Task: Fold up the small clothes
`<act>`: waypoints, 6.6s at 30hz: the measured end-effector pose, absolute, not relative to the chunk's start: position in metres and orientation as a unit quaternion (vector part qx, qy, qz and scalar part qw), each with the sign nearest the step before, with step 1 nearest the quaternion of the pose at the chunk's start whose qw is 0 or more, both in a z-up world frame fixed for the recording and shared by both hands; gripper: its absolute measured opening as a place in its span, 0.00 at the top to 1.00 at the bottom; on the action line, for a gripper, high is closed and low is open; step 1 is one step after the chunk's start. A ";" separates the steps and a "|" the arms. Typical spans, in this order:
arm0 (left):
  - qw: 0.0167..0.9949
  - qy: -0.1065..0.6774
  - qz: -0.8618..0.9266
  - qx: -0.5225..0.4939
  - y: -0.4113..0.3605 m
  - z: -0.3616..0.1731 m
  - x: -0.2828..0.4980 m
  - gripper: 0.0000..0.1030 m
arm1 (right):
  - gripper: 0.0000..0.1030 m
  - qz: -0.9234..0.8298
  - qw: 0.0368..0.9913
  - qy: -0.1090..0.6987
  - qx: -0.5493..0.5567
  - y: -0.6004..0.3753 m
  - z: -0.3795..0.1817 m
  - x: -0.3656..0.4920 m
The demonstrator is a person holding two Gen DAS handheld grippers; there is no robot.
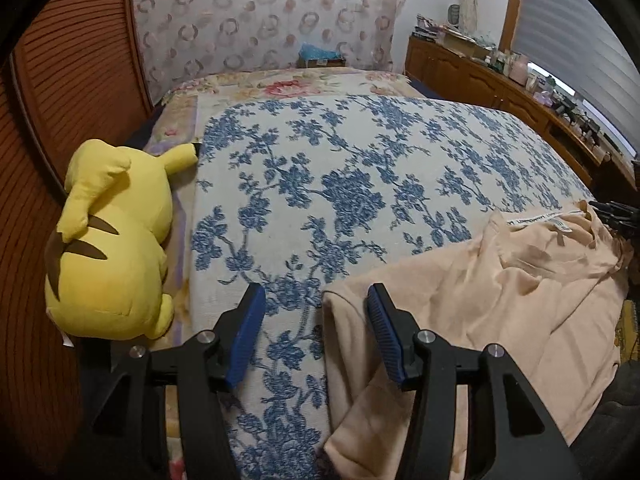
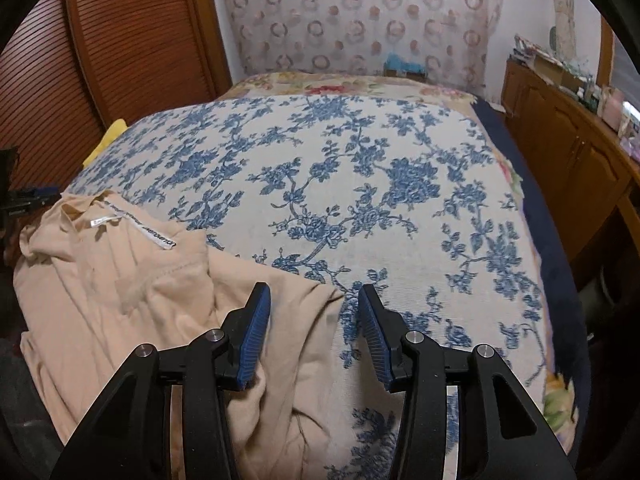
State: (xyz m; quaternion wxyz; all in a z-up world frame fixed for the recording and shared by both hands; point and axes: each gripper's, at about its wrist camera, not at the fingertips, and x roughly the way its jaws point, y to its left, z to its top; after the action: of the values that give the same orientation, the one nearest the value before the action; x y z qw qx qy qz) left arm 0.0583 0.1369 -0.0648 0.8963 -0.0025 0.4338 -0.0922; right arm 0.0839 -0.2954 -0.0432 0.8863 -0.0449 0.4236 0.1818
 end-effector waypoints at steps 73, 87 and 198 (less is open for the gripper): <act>0.991 -0.083 -0.088 0.065 0.144 0.378 -0.125 0.94 | 0.94 0.180 0.969 -0.029 -0.166 -0.280 0.447 -0.095; 0.994 0.015 -0.077 0.077 0.124 0.305 -0.001 0.93 | 0.94 0.151 0.971 0.047 -0.178 -0.287 0.390 0.002; 0.905 0.420 -0.057 -0.029 0.101 -0.050 0.287 0.95 | 0.94 0.121 0.897 0.424 -0.025 -0.309 -0.052 0.305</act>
State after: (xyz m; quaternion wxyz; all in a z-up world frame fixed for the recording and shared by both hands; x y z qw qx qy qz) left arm 0.2872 0.1009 -0.0497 0.9051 -0.0286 0.4202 -0.0574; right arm 0.3055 -0.3091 -0.0524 0.8971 -0.0254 0.4243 0.1206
